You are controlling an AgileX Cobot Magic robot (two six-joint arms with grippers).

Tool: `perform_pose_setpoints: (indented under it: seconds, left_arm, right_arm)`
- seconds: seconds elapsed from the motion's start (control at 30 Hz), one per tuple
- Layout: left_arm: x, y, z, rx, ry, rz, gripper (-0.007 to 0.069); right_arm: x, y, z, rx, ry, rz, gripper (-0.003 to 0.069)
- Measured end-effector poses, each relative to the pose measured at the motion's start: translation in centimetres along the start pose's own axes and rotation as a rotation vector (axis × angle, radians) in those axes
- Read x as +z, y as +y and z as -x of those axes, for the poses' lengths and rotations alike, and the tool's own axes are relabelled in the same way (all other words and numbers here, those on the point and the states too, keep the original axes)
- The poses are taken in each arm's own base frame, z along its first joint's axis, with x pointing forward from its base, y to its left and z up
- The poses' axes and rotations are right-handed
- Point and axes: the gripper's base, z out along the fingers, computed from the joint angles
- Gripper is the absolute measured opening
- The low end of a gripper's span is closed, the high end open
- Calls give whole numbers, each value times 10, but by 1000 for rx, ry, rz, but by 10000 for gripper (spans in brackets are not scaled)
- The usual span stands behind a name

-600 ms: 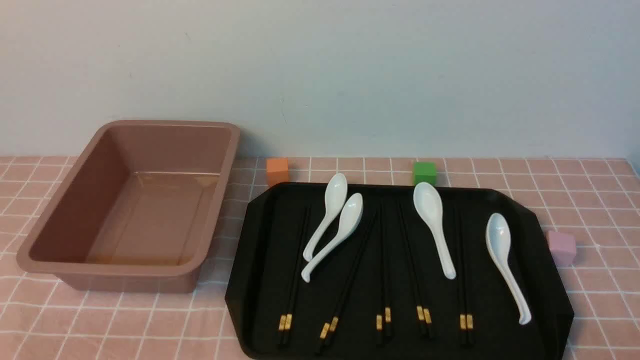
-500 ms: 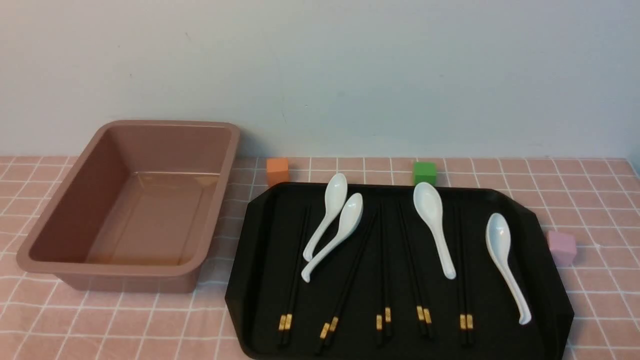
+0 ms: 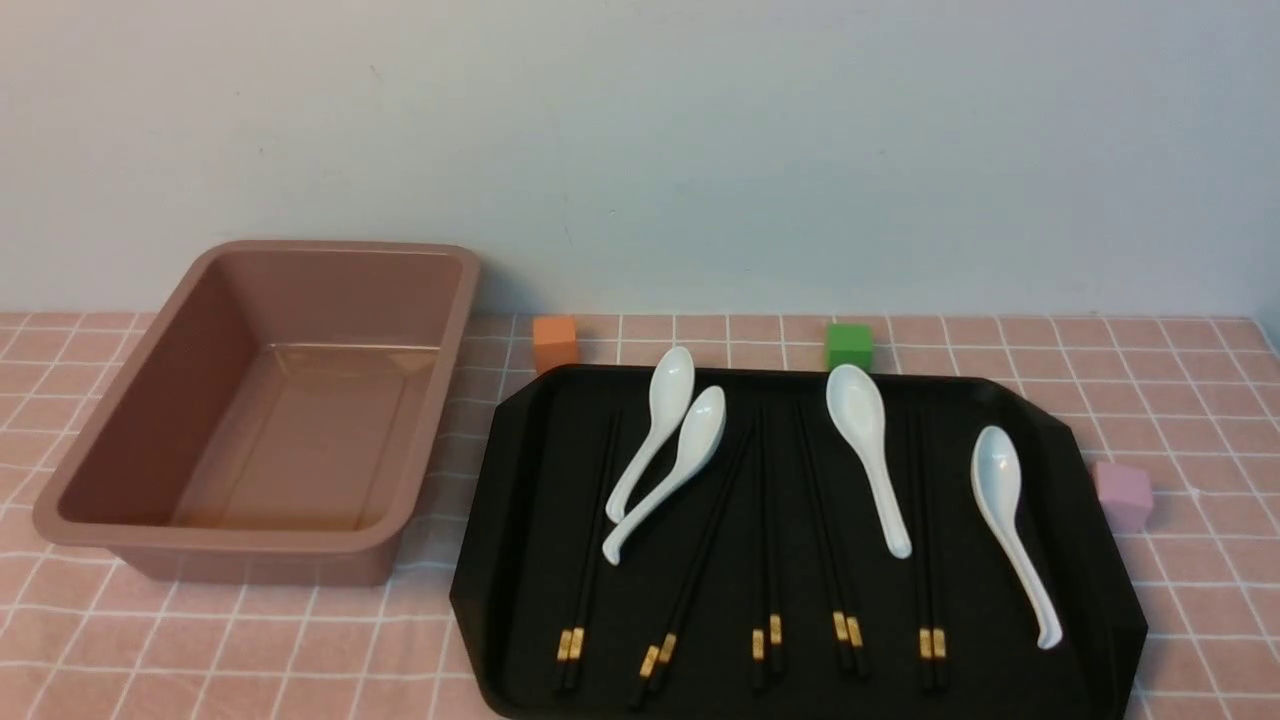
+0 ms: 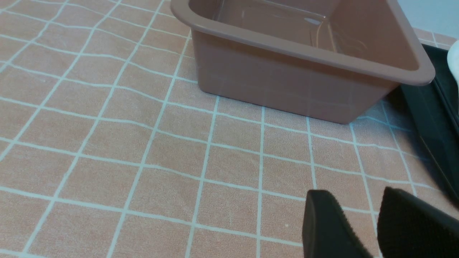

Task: On pink tablecloth take chopsticks from black tray and put them in box.
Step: 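Reach over to the black tray and grasp a pair of chopsticks with the left gripper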

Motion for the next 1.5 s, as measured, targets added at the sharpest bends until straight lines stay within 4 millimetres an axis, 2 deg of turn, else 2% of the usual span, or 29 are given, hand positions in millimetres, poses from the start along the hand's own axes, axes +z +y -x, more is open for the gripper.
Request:
perform_pose_setpoints:
  seconds: [0.47, 0.57, 0.6, 0.67, 0.8, 0.93, 1.03, 1.13, 1.23, 1.33, 1.37, 1.4, 1.5]
  left_arm:
    - [0, -1, 1, -26, -7, -9, 239]
    - [0, -4, 2, -130, -23, -41, 239]
    - [0, -7, 5, -265, -48, -81, 239]
    - [-1, -9, 9, -404, -82, -123, 239]
    - [-3, -10, 22, -609, -201, -181, 239]
    - [-5, -8, 29, -729, -277, -205, 239]
    - [-5, -7, 30, -758, -291, -209, 237]
    - [-10, -15, 36, -750, -238, -244, 212]
    - [-25, -32, 60, -679, -175, -310, 112]
    - [-29, -45, 79, -590, -62, -312, 29]
    - [-27, -51, 88, -527, 25, -301, -8]
    - [-24, -59, 100, -471, 116, -295, -13]
    - [-3, -71, 117, -350, 384, -280, -13]
  right_arm:
    - [0, 0, 0, 0, 0, 0, 240]
    - [0, 0, 0, 0, 0, 0, 240]
    - [0, 0, 0, 0, 0, 0, 240]
    - [0, 0, 0, 0, 0, 0, 240]
    - [0, 0, 0, 0, 0, 0, 240]
    - [0, 0, 0, 0, 0, 0, 240]
    - [0, 0, 0, 0, 0, 0, 240]
    - [0, 0, 0, 0, 0, 0, 240]
    - [0, 0, 0, 0, 0, 0, 240]
    - [0, 0, 0, 0, 0, 0, 240]
    - [0, 0, 0, 0, 0, 0, 240]
    - [0, 0, 0, 0, 0, 0, 240]
    - [0, 0, 0, 0, 0, 0, 240]
